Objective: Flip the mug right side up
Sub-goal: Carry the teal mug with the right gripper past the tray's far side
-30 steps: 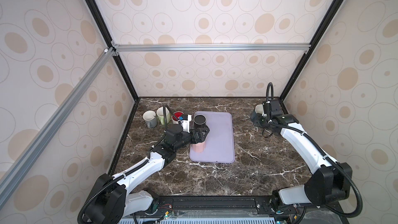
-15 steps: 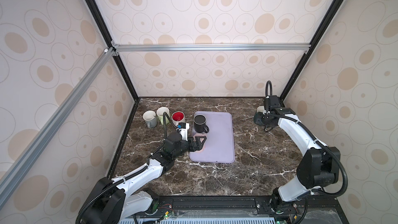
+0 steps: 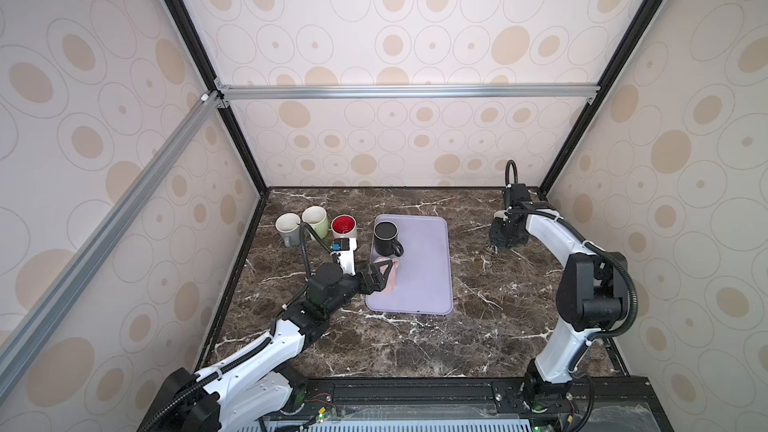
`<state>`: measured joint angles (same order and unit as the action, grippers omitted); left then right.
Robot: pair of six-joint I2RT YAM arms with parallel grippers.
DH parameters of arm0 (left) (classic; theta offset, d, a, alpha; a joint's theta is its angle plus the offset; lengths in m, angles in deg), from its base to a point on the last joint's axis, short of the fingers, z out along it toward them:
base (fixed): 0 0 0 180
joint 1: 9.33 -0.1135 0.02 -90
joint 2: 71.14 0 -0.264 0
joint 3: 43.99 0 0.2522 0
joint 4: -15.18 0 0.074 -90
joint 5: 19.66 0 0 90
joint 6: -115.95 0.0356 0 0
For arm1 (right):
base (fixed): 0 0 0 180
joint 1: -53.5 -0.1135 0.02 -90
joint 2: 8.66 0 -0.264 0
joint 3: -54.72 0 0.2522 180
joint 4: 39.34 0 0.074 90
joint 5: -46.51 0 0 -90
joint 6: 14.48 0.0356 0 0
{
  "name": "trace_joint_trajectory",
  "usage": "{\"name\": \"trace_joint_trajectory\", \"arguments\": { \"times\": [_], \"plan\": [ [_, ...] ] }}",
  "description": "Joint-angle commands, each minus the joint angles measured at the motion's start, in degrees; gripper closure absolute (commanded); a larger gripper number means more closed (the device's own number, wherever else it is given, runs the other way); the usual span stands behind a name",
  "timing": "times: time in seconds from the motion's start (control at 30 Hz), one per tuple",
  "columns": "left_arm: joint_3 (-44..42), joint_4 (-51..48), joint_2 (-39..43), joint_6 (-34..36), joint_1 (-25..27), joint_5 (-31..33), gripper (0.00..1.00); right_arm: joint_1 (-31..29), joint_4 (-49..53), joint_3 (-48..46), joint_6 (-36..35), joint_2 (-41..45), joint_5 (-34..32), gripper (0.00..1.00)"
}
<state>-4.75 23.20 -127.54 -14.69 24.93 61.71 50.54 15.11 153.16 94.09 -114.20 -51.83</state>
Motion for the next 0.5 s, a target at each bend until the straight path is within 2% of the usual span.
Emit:
{"name": "trace_joint_trajectory", "arguments": {
  "times": [0.0,0.47],
  "plan": [
    [0.10,-0.32,0.94,1.87,0.36,1.69,0.02,0.42,-0.10,4.05,-1.17,-0.90,-2.86,1.00],
    [-0.02,-0.55,0.83,2.26,0.37,1.17,0.02,0.86,0.18,8.08,-1.13,-6.25,-1.43,0.98]
  ]
}}
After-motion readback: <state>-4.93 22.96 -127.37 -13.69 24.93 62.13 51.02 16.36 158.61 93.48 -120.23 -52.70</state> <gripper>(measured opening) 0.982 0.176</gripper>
